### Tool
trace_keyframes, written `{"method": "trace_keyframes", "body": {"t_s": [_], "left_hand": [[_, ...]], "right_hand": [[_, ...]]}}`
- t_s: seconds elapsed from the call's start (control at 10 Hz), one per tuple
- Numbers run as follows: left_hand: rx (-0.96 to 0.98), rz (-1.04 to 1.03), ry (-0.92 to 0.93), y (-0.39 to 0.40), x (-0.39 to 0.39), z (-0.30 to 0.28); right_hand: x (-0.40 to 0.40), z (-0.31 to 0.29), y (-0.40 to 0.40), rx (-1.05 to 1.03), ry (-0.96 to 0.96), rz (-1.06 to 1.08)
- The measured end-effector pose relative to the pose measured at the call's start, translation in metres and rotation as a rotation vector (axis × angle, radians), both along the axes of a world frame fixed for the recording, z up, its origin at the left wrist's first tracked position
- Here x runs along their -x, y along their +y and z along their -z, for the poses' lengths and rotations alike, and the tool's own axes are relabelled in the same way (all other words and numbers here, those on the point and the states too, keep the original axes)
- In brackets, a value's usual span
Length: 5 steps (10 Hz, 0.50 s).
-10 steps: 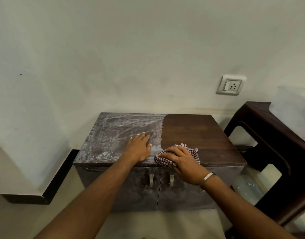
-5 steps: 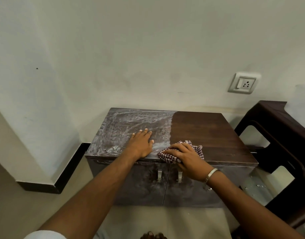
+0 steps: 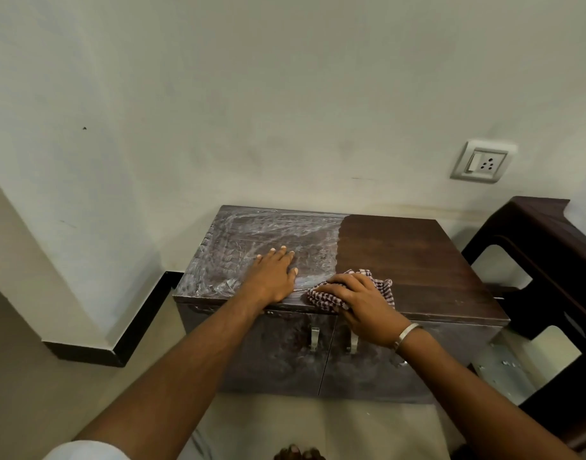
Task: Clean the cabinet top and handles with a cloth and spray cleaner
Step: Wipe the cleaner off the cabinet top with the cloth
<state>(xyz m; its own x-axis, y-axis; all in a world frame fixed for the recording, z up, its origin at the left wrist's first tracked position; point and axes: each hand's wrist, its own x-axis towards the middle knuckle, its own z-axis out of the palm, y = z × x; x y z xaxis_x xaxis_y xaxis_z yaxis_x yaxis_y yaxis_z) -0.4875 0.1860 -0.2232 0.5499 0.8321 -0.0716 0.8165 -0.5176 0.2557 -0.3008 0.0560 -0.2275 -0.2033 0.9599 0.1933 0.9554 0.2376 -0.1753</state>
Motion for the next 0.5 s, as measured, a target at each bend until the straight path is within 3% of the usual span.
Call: {"method": "trace_keyframes", "body": {"t_s": [0.5], "left_hand": [[-0.015, -0.021, -0.003, 0.011, 0.007, 0.002]], "right_hand": [[0.021, -0.005, 0.014, -0.019, -0.006, 0.017]]}}
